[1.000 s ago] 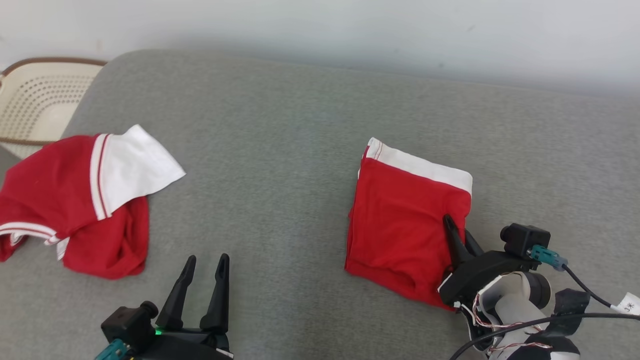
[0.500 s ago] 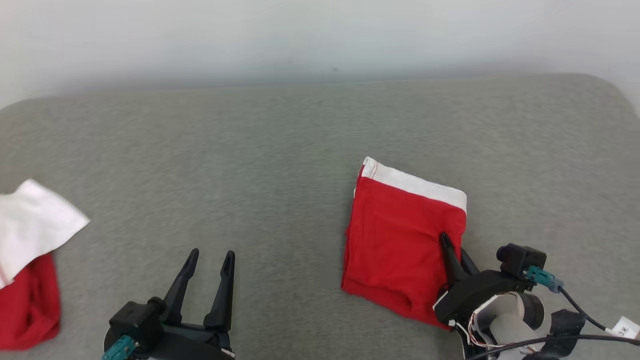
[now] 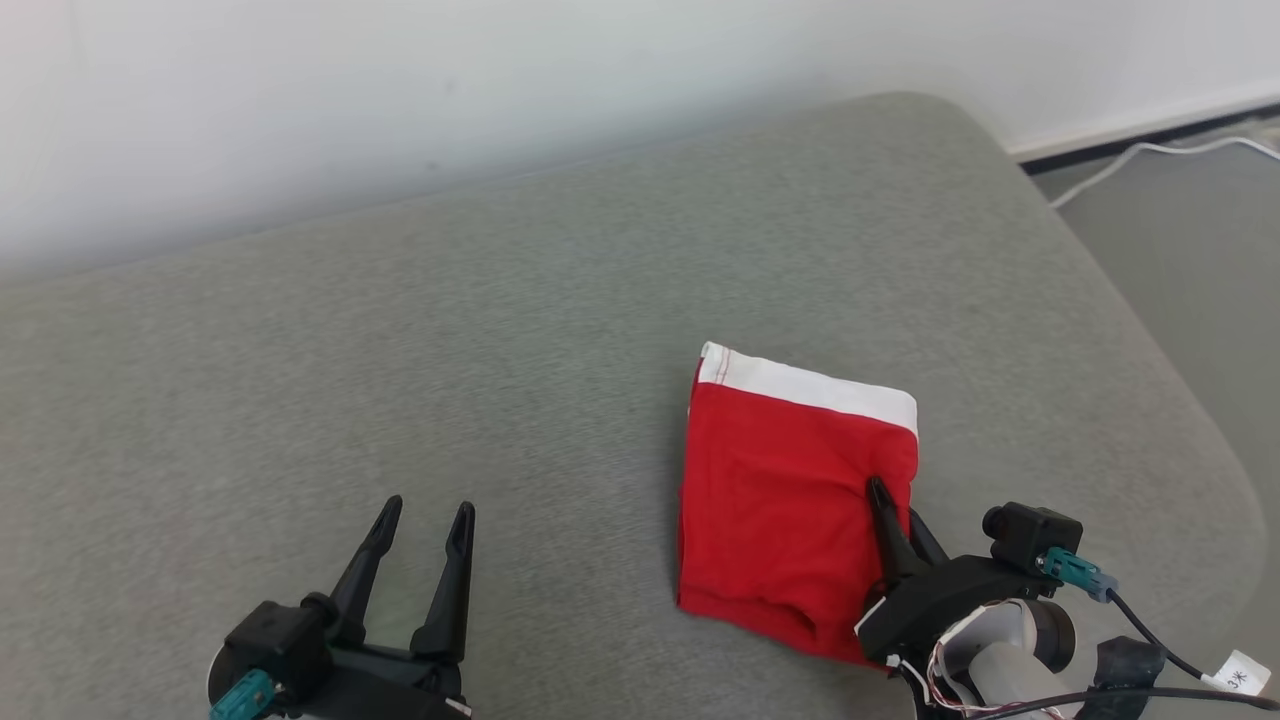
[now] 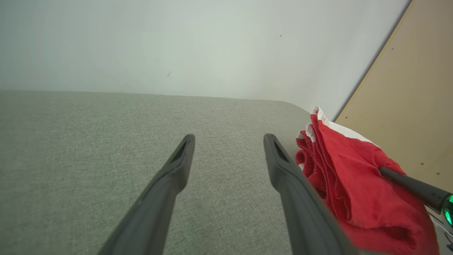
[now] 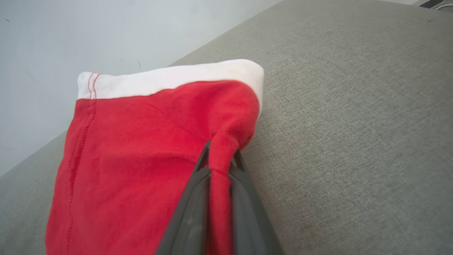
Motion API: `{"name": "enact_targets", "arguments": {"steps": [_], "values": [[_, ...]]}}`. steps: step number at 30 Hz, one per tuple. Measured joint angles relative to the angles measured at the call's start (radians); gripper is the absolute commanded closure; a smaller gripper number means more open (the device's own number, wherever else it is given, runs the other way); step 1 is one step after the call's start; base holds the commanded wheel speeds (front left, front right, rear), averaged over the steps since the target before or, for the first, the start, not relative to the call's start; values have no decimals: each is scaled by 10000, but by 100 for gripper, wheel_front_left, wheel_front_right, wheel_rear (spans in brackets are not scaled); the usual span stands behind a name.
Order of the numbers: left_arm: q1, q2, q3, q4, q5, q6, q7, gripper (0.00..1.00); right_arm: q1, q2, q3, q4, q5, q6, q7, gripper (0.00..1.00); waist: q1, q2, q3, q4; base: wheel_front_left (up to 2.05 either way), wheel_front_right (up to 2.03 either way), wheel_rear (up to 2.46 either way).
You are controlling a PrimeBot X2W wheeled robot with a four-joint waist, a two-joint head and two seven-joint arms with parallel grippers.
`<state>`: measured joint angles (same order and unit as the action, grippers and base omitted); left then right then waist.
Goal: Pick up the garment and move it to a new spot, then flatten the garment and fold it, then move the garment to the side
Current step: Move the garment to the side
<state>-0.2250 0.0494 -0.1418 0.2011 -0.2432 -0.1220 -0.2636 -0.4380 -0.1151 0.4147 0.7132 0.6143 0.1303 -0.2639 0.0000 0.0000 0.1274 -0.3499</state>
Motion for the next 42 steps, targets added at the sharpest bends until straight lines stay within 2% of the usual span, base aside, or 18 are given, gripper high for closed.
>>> {"name": "enact_targets", "arguments": {"steps": [6, 13, 17, 22, 29, 35, 42], "values": [[-81, -2, -184, -268, 73, -46, 0, 0, -3, -13, -35, -196, -105, 0, 0, 100, 0, 0, 181, -679, 0, 0, 0], [-359, -2, -309, -456, 420, -82, 0, 0, -1043, -416, -12, -311, -1363, 0, 0, 100, 1, 0, 727, -700, 0, 0, 0], [-523, 8, -424, -510, 546, -82, 0, 0, -1937, -648, -410, 82, -1906, 2, 0, 100, 1, 0, 1039, -371, 0, 0, 0], [-789, 92, -568, -683, 583, -82, 0, 0, -3063, -1273, -1168, 725, -2669, 0, -2, 100, 1, 1, 1412, 184, 0, 0, 0], [-888, 222, -598, -805, 594, -82, 0, 0, -4252, -1906, -2272, 2073, -3499, 2, 0, 100, 2, 1, 1913, 947, 0, 0, 0], [-1034, 291, -573, -838, 608, -82, 0, 0, -4844, -2374, -3390, 2834, -4299, 2, 0, 100, 2, 1, 2302, 1453, 0, 0, 0], [-1044, 334, -556, -859, 612, -82, 0, 0, -5110, -2604, -4546, 2972, -5296, 2, 0, 100, 2, 1, 2641, 1778, 0, 0, 0]]}}
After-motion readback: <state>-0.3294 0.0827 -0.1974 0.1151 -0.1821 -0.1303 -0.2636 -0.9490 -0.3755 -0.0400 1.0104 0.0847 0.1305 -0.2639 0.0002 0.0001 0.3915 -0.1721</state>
